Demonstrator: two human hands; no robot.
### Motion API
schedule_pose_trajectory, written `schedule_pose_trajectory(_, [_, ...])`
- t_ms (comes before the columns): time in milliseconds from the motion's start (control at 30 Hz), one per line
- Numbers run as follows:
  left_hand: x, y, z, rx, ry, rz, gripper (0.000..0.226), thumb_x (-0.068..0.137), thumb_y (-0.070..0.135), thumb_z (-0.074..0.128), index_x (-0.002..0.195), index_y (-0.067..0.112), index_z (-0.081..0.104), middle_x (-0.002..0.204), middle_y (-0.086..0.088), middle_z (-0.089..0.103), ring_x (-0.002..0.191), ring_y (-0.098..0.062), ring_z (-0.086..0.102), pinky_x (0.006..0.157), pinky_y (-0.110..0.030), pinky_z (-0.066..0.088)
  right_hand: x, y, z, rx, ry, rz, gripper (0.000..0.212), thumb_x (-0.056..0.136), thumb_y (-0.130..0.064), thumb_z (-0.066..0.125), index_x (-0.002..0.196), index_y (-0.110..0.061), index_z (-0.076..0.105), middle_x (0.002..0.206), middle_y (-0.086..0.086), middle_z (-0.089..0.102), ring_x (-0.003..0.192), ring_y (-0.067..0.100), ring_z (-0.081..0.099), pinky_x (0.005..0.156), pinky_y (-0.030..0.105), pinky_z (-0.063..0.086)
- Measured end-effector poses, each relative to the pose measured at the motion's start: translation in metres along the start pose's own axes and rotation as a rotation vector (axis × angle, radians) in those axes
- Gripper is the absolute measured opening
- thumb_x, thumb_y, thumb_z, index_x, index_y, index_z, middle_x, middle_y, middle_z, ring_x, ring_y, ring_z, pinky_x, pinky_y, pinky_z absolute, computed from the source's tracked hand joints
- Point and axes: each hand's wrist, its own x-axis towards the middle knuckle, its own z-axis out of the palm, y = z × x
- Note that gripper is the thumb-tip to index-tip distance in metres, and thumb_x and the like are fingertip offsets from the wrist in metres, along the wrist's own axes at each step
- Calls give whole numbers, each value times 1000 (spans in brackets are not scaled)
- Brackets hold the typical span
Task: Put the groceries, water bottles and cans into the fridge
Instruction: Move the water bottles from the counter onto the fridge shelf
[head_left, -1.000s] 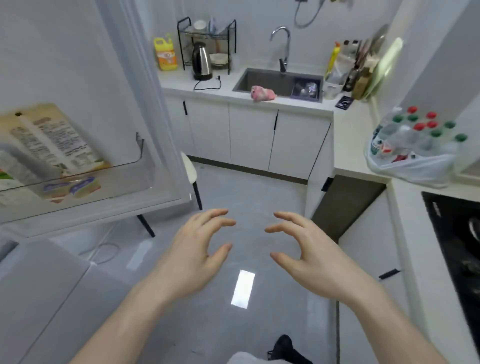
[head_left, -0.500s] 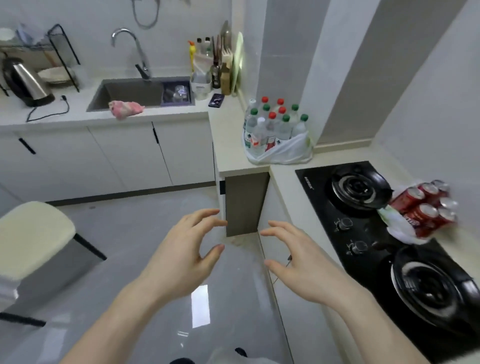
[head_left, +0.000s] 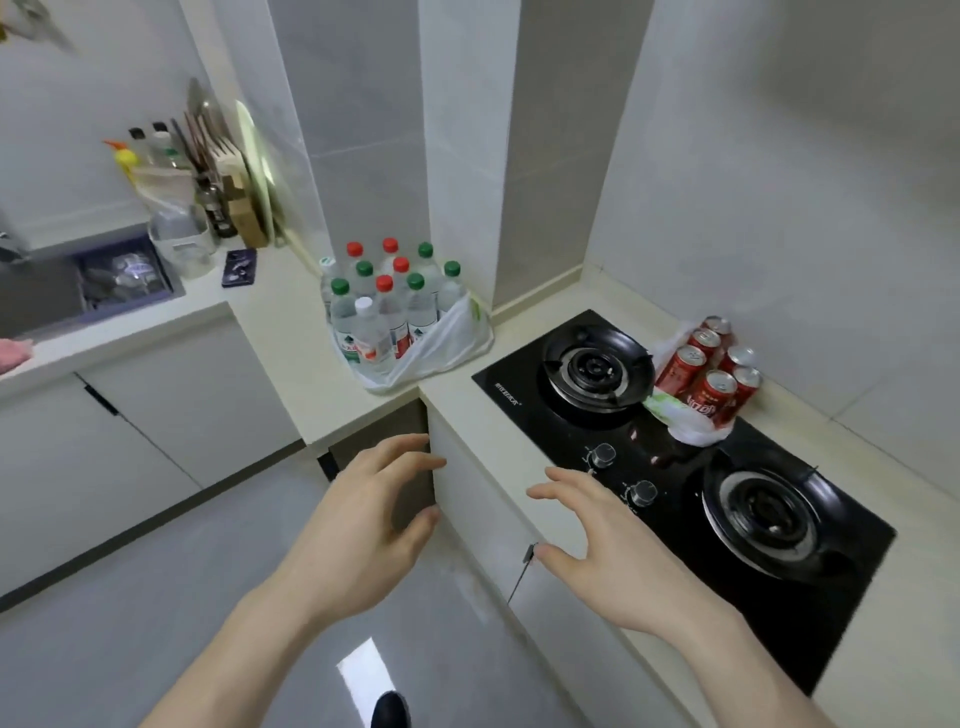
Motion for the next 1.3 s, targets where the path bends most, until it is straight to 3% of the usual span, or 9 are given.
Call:
schedule_pose_trajectory(100, [27,-29,-18,-15,-9,43,41,94,38,66,133,42,55,150,29,36,130,-1,44,102,-21,40,19,-14,0,18,40,51,50,96,-44,62,142,-48,42,159,-34,17,147,-6,23,109,16,24])
schedule_pose_trajectory(267, [65,-87,-52,14,-26,44,40,92,38,67,130,42,56,149,25,40,128,-5,47,100,-25,45,57,-41,-1,17,91,90,56,98,-41,62,147,-48,36,160,-34,12,147,-4,23,108,16,22])
schedule_pose_trajectory(467, [122,-141,-78,34,-27,-35,40,91,37,69,128,43,55,149,24,40,102,-12,55,94,-27,45,113,-53,-8,27,116,78,61,97,-41,60,150,-47,31,159,-35,10,147,-4,23,108,16,25])
schedule_pose_trajectory(600, [172,-167,-85,62,29,-76,41,90,32,71,129,37,58,148,16,45,132,-12,48,108,-30,40,166,-53,-14,38,88,30,61,98,-41,59,151,-47,28,159,-35,9,147,-5,22,114,20,27])
schedule_pose_trajectory(667, [196,-179,-86,59,25,-114,42,90,32,70,130,37,58,149,14,44,133,-13,48,109,-34,42,195,-56,-17,57,52,5,62,99,-42,59,151,-48,27,158,-35,9,146,-6,23,116,21,28])
schedule_pose_trajectory(867, [254,-219,-86,70,0,-216,53,88,32,71,137,37,51,149,14,39,106,-10,60,82,-27,54,294,-73,-13,62,-28,-89,60,98,-41,58,150,-46,29,153,-32,21,133,1,44,110,27,40])
schedule_pose_trajectory(1067, [302,-257,-87,81,-60,-197,57,89,34,70,141,36,47,149,17,36,101,-9,62,79,-28,56,371,-97,2,109,-11,-82,59,96,-37,61,148,-42,33,148,-26,32,125,8,54,104,35,48])
schedule_pose_trajectory(1200, [342,-283,-84,121,-164,-140,55,89,34,69,141,34,48,145,17,39,85,-8,64,79,-28,56,412,-113,23,111,41,-5,56,96,-39,62,145,-41,36,142,-22,40,118,10,57,93,30,47])
schedule_pose_trajectory(1300, [371,-306,-86,139,-254,-49,48,88,33,68,133,34,54,134,15,49,76,-8,61,79,-28,53,433,-125,43,142,85,91,50,93,-39,64,138,-41,42,135,-22,45,110,12,61,92,34,50])
